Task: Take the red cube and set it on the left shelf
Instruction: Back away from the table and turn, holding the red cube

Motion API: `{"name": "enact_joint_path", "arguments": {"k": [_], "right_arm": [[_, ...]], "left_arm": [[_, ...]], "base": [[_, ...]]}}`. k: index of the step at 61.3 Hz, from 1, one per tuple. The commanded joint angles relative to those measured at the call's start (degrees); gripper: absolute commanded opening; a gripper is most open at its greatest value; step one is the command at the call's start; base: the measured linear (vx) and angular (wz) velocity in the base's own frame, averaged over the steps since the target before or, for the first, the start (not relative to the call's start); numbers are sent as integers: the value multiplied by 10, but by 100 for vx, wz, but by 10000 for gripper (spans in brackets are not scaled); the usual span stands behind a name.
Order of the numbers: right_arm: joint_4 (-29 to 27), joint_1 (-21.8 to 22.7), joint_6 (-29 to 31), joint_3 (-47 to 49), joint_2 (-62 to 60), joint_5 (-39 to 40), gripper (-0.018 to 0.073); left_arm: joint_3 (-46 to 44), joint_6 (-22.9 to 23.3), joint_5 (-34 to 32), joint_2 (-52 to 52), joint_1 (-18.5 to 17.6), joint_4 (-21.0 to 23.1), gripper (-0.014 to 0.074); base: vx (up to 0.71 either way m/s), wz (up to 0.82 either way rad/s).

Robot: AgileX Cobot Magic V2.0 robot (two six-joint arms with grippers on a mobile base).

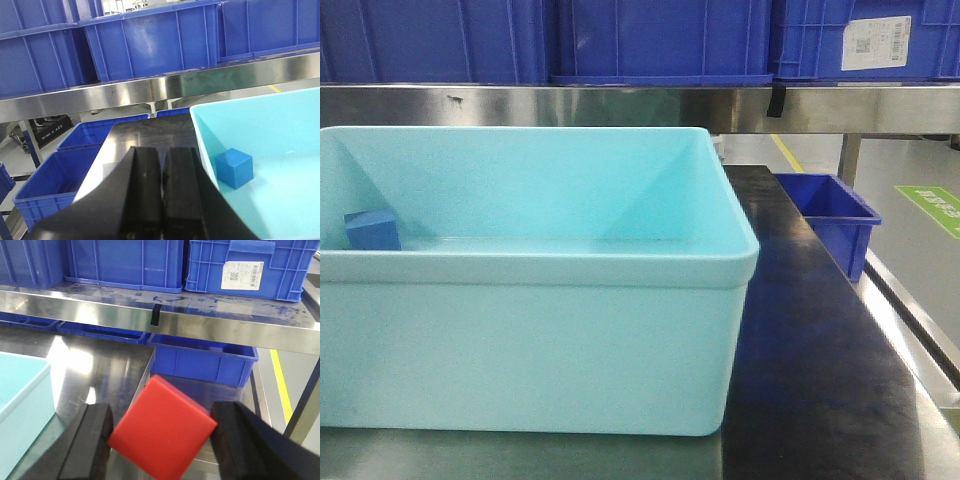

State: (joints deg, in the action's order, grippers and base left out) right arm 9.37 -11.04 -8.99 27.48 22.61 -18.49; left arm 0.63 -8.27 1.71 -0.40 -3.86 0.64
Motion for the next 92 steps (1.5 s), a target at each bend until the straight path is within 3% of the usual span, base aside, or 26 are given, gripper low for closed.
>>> {"name": "enact_joint_path", "arguments": {"k": [1, 92], "right_arm": [[2, 3, 1, 18, 2, 48, 49], [2, 3, 1, 18, 2, 48, 49]], "left_arm": [[13, 0, -52, 5, 0, 3, 106], [13, 0, -52, 5, -1, 3, 106]], "base": [[0, 0], [-11, 9]]}}
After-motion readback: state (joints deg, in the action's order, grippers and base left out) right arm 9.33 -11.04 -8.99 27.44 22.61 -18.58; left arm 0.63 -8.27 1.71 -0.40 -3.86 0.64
